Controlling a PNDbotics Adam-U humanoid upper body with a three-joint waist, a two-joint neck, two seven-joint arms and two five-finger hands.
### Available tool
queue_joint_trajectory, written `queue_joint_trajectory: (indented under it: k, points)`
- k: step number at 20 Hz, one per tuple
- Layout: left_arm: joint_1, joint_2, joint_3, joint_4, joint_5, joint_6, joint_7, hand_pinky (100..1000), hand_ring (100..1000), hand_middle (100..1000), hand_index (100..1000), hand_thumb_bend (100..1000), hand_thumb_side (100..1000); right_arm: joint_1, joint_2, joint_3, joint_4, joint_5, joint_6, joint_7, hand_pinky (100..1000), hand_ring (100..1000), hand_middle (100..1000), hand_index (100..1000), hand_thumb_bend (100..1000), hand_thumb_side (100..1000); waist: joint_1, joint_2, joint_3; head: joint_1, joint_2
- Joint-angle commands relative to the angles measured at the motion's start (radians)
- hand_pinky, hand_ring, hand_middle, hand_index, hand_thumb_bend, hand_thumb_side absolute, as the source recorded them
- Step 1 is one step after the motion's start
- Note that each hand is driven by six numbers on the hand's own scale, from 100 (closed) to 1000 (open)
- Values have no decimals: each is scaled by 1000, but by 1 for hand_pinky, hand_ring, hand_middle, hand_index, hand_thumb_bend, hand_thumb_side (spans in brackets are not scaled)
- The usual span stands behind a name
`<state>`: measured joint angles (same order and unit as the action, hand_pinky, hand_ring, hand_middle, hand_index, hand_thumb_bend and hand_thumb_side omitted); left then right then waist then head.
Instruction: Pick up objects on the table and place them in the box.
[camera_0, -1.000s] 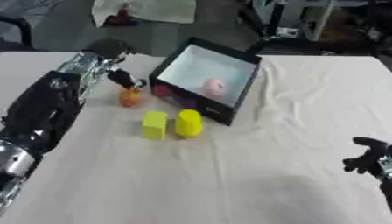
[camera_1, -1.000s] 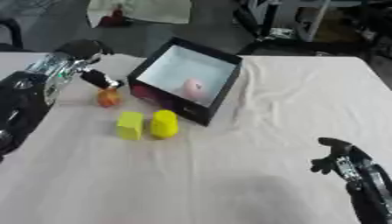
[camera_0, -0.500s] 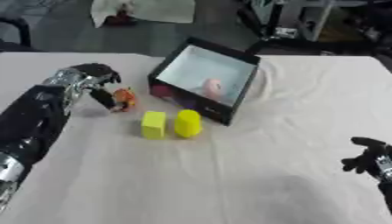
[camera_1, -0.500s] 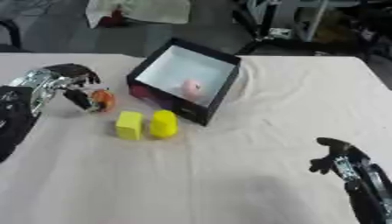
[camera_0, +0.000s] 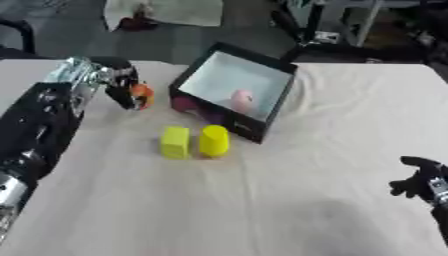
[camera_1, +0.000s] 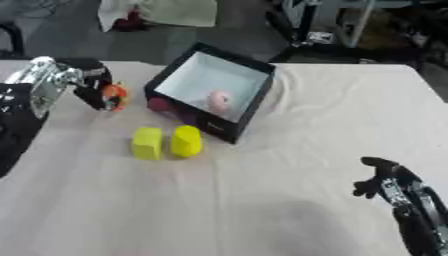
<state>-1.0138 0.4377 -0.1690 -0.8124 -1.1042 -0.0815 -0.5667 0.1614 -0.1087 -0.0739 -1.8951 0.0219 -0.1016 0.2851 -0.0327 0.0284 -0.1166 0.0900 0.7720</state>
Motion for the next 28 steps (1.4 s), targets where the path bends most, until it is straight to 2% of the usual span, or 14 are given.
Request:
queue_joint_trajectory:
  k: [1, 6, 9, 14, 17, 18, 19, 21, 22, 23, 24, 26, 28]
  points:
    - [-63, 15, 31, -103, -28, 44, 32, 595, 424, 443, 579, 173, 368, 0, -6, -4, -10, 4, -2, -1, 686, 490, 326, 757, 100, 750, -8, -18, 1, 2, -2]
    - [-95, -50, 32, -146, -114, 124, 120, 598, 430, 447, 593, 175, 375, -1, -6, -2, -9, 3, -3, 2, 686, 490, 326, 757, 100, 751, -10, -19, -2, 6, -2]
    - [-90, -90, 33, -116, -155, 151, 174, 609, 465, 480, 641, 182, 393, -7, -6, 5, -8, -1, -3, 7, 687, 490, 326, 757, 100, 754, -12, -15, -21, 24, -2]
    - [-76, -220, 23, -48, -242, 231, 264, 624, 491, 509, 670, 201, 421, -12, -5, 6, -7, -9, -2, 11, 687, 490, 326, 757, 100, 753, -14, -11, -29, 31, -2]
    - [-74, -246, 31, -13, -291, 237, 320, 624, 491, 509, 670, 201, 421, -12, -5, 5, -7, -9, -2, 11, 687, 490, 326, 757, 100, 753, -15, -11, -28, 29, -2]
    - [-68, -254, 38, 1, -302, 238, 337, 670, 602, 626, 773, 311, 586, -14, -5, 6, -7, -10, -2, 12, 687, 490, 325, 757, 100, 754, -15, -10, -31, 33, -2]
    - [-59, -271, 47, 21, -316, 247, 355, 672, 609, 634, 779, 315, 592, -16, -5, 7, -7, -11, -2, 13, 687, 490, 325, 757, 100, 754, -15, -9, -34, 37, -2]
    - [-50, -296, 57, 53, -345, 274, 388, 692, 667, 698, 827, 393, 664, -17, -5, 9, -6, -12, -2, 15, 687, 490, 325, 757, 100, 752, -16, -9, -37, 39, -2]
    - [-48, -303, 59, 67, -355, 286, 406, 712, 704, 742, 864, 517, 746, -17, -5, 9, -6, -13, -2, 15, 687, 490, 325, 757, 100, 751, -16, -9, -37, 39, -2]
    - [-46, -308, 60, 82, -361, 294, 424, 718, 713, 753, 873, 554, 768, -18, -5, 9, -6, -13, -2, 15, 687, 490, 325, 757, 100, 752, -16, -9, -37, 39, -2]
    - [-45, -310, 60, 96, -364, 297, 442, 734, 741, 784, 900, 673, 839, -17, -5, 9, -6, -14, -2, 15, 687, 490, 325, 757, 100, 752, -16, -9, -37, 38, -2]
    - [-45, -310, 58, 116, -364, 296, 478, 746, 763, 811, 923, 762, 886, -17, -5, 9, -7, -14, -2, 15, 687, 490, 325, 757, 100, 749, -16, -9, -37, 37, -2]
    - [-48, -301, 53, 127, -352, 283, 512, 747, 765, 815, 925, 772, 889, -17, -5, 8, -7, -13, -2, 14, 687, 490, 325, 757, 100, 748, -16, -9, -36, 35, -2]
